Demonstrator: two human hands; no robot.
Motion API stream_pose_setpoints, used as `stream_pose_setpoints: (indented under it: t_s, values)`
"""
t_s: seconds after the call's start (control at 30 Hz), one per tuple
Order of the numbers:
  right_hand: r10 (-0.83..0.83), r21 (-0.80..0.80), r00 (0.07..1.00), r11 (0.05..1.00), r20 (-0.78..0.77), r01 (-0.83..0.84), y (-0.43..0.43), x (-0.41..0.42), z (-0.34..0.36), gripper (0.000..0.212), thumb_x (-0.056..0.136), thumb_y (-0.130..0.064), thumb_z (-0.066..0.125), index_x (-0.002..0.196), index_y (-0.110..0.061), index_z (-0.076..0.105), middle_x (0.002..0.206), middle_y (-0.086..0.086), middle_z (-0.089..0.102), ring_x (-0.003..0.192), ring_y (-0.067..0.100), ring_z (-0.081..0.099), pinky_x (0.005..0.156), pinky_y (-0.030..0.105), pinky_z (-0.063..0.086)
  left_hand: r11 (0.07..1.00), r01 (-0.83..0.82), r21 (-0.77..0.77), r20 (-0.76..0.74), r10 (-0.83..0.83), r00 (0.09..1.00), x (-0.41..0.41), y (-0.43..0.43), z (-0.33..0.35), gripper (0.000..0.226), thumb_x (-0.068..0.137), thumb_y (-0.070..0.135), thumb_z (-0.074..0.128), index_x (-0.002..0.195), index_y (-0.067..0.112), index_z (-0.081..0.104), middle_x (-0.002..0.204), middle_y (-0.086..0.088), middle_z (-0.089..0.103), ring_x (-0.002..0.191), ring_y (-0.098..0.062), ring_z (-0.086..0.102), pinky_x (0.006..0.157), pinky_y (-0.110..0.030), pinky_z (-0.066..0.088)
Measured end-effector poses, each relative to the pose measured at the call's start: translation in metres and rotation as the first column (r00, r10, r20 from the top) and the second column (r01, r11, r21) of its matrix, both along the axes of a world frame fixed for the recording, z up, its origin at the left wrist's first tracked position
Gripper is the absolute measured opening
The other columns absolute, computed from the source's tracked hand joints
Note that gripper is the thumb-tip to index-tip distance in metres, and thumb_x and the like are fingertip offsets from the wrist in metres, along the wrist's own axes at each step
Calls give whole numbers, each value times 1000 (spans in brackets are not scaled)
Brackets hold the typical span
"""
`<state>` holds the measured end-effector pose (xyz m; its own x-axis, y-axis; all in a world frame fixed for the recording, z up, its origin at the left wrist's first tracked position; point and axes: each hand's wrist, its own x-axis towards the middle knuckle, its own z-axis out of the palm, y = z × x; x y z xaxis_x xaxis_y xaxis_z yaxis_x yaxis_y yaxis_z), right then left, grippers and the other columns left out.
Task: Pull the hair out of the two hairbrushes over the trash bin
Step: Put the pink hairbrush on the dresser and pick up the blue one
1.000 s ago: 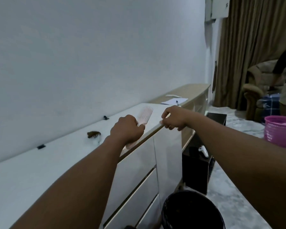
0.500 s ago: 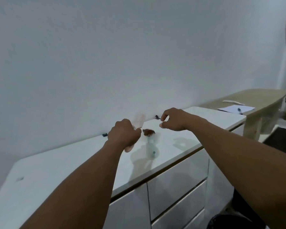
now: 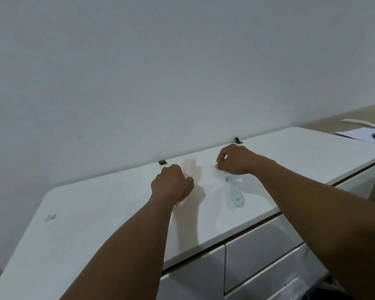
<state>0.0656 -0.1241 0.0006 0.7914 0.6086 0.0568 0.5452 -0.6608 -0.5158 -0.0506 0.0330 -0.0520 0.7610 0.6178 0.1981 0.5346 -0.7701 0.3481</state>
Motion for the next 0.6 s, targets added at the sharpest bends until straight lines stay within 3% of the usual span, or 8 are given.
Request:
stream_pose_setpoints:
  t_s: [0.13,0.37,0.6]
  values:
    - [-3,-16,1000,1000,-1,3,11,10,-10,25,87,-30,67,105,-12,69,111,3,69,103,23,66,94,37,54,1000,-3,-13,-47,3,999,6,9,-10,28,86,42,55,96,17,51,103,-6,61,96,-30,62,71,-32,42]
    - [23,-72,999,997,26,-21,24,14,-22,24,88,-30,66,105,-14,69,110,1,64,99,21,59,83,30,48,999,-18,-51,-77,14,997,8,11,-16,30,87,46,56,97,18,49,98,-3,56,96,-29,61,71,-32,41]
    - [7,-16,1000,1000,2,-7,5,10,-6,26,87,-30,68,103,-10,69,112,5,71,106,25,66,95,38,54,999,-31,-21,-8,31,1000,7,-1,3,43,90,49,54,116,14,52,119,-7,58,110,-32,59,77,-33,39]
